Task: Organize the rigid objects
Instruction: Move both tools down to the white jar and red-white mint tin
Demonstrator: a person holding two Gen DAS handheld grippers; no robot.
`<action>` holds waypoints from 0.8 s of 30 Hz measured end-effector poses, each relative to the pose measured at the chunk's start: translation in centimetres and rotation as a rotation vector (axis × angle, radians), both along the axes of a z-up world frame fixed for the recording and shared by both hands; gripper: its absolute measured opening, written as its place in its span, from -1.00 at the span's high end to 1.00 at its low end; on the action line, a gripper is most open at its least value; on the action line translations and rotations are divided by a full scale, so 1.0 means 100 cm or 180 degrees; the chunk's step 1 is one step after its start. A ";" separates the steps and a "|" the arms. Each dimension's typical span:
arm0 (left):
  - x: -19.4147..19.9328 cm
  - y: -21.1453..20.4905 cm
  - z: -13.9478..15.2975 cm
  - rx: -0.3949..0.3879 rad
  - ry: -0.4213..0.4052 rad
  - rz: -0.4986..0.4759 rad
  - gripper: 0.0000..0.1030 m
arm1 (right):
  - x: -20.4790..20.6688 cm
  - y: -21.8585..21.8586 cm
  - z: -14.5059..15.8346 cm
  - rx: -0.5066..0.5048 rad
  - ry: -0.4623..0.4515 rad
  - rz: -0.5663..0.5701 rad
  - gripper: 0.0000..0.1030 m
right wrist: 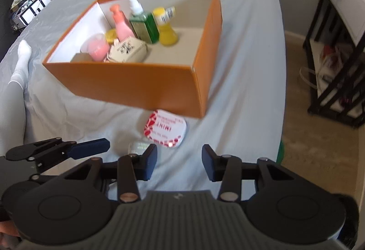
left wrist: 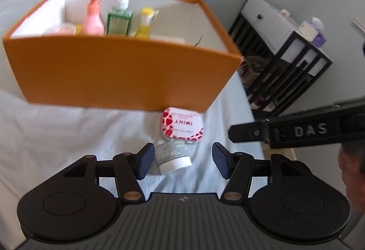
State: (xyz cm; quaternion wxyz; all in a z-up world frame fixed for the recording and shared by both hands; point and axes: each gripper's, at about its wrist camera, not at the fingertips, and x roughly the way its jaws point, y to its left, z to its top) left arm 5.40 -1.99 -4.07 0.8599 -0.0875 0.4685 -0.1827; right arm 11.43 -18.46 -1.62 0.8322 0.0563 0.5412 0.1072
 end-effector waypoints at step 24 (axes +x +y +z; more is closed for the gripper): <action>0.011 0.013 -0.001 0.0423 -0.0025 -0.0027 0.15 | 0.055 0.020 -0.043 0.0219 0.0498 -0.0153 0.01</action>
